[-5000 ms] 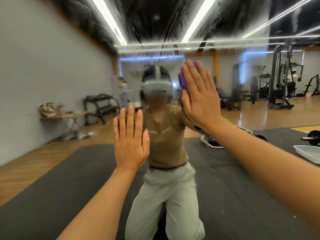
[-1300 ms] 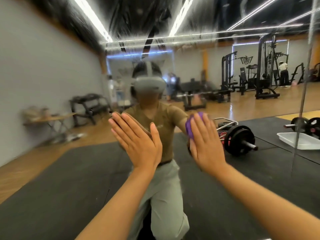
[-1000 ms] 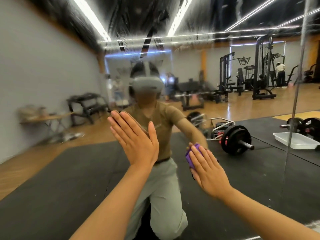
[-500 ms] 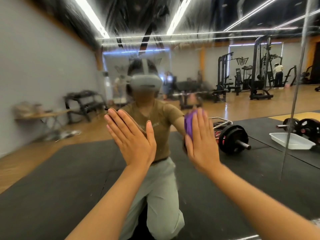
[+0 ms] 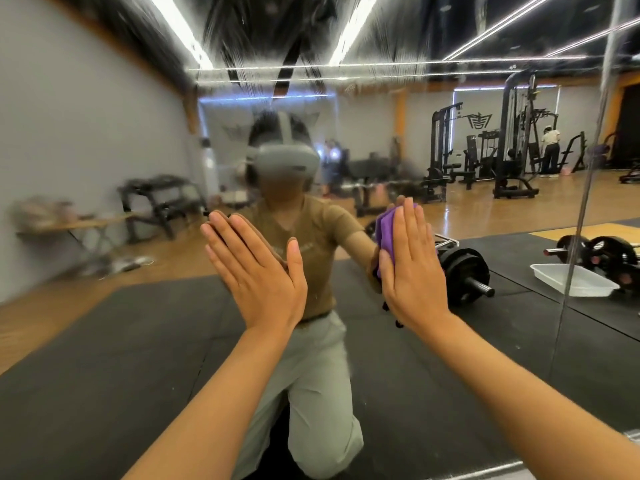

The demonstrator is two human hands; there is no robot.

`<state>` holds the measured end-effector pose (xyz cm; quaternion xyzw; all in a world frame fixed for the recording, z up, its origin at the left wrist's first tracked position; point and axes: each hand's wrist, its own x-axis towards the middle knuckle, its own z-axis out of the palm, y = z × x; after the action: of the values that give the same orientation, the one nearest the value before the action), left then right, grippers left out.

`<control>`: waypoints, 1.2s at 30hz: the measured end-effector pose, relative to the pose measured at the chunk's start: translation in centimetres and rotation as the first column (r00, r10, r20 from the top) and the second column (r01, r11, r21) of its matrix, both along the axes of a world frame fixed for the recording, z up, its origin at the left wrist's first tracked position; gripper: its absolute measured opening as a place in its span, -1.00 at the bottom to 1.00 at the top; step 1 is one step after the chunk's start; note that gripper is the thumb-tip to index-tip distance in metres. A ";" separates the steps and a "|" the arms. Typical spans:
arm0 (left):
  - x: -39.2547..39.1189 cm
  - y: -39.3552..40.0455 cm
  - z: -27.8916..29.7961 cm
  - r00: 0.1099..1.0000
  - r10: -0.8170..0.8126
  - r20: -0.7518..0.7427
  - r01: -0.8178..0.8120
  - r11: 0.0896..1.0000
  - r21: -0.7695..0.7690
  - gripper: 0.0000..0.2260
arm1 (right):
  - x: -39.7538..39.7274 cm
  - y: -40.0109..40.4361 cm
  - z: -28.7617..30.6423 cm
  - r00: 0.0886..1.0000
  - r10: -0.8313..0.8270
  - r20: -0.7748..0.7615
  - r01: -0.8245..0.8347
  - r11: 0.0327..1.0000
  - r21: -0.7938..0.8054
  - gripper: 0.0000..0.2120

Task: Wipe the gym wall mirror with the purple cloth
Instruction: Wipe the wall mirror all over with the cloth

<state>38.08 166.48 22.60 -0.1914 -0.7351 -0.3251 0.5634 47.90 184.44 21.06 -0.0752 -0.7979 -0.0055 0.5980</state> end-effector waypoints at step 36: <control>-0.5 -0.2 -0.2 0.999 -0.025 -0.031 0.024 1.000 -0.021 -0.28 | 1.1 2.1 -2.0 0.964 0.078 -0.255 -0.071 0.997 0.034 -0.65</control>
<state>37.62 166.25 22.43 -0.2111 -0.7270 -0.3214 0.5689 48.98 186.49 19.10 -0.0377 -0.7163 0.0168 0.6966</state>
